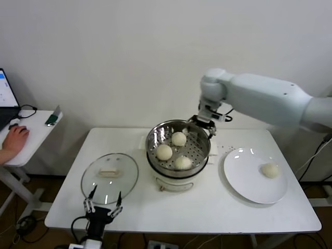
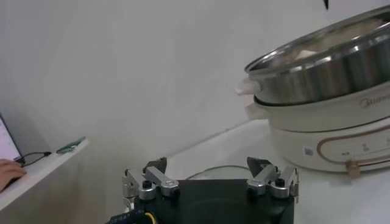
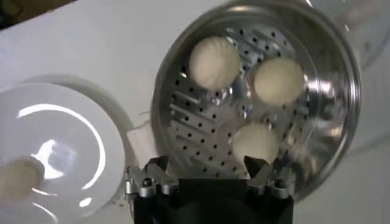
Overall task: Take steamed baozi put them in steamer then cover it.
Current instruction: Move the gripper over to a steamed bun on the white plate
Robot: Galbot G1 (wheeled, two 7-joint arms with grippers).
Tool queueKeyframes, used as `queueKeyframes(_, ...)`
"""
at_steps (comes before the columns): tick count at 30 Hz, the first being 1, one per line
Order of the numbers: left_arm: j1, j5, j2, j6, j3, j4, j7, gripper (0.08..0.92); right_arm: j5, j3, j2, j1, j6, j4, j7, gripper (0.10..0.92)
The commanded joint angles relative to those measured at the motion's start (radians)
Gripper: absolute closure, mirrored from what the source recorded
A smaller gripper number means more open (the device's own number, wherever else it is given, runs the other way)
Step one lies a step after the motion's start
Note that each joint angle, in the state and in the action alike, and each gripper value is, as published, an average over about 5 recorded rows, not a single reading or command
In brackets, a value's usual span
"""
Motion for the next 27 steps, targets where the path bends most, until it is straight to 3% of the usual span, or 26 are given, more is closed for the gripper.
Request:
queueKeyframes(1, -0.005, 0.003, 0.000, 0.003, 0.006, -0.008, 0.001, 0.177, 0.176, -0.038, -0.335, 0.000, -0.342, -0.023, 0.028, 0.203)
queueKeyframes(10, 0.010, 0.006, -0.002, 0.006, 0.002, -0.011, 0.000, 0.177, -0.055, 0.388, -0.448, -0.459, -0.294, -0.206, -0.037, 0.203)
queueKeyframes(17, 0.015, 0.014, -0.008, 0.016, 0.001, -0.015, -0.001, 0.177, -0.228, 0.630, -0.363, -0.648, -0.209, -0.399, -0.047, 0.203)
queueKeyframes(27, 0.022, 0.016, -0.015, 0.025, -0.015, -0.018, -0.006, 0.177, -0.359, 0.703, -0.229, -0.682, -0.155, -0.594, -0.069, 0.203)
